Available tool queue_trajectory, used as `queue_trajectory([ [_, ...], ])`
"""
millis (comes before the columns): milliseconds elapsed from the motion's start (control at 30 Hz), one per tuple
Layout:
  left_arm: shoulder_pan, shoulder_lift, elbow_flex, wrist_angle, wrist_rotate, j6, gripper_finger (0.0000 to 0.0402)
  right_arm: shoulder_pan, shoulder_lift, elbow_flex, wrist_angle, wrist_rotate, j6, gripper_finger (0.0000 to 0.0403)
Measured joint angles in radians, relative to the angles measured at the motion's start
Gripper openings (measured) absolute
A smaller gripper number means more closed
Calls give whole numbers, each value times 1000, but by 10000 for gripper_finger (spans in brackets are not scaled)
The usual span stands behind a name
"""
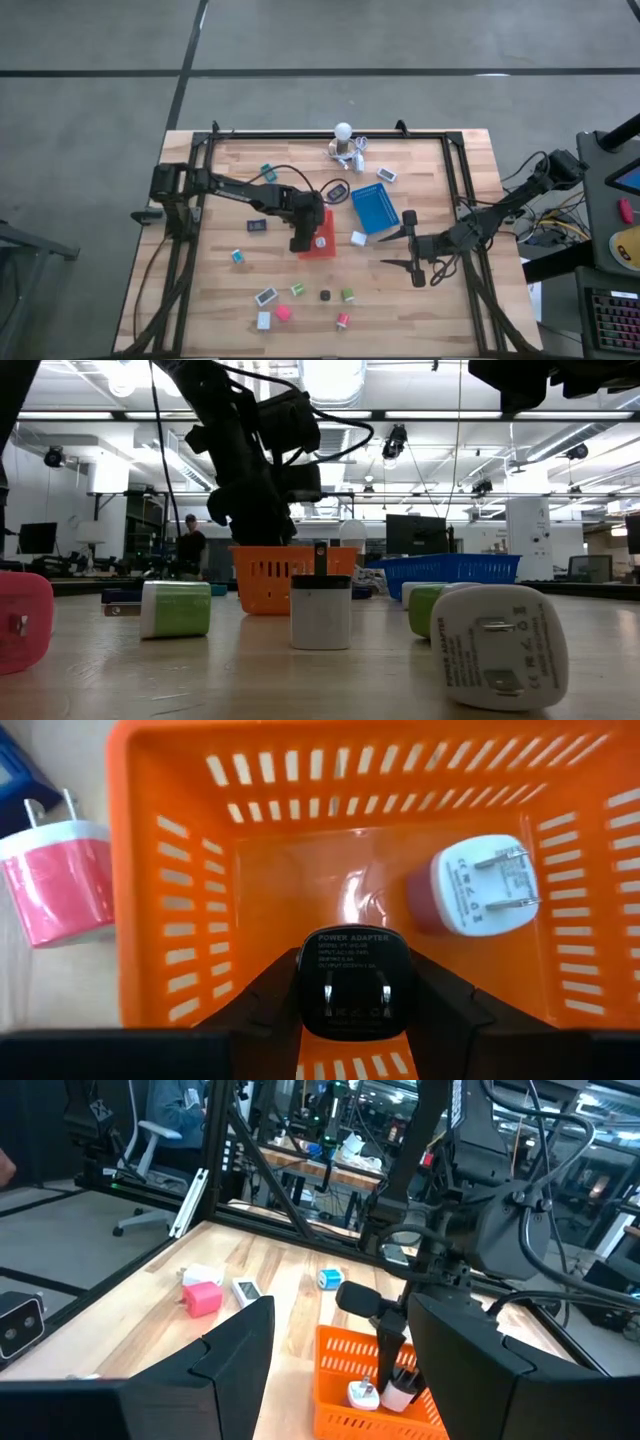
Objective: Pick & Place Office items
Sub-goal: Put the top black charger adapter into the orange bin
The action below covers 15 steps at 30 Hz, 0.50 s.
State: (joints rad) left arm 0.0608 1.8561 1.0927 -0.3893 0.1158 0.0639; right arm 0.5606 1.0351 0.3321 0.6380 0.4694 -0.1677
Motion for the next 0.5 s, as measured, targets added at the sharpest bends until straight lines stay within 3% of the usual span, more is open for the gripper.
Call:
queue_trajectory([
  [500,0,14,0,0,0,-10,136,0,0,0,-6,0,4,226],
])
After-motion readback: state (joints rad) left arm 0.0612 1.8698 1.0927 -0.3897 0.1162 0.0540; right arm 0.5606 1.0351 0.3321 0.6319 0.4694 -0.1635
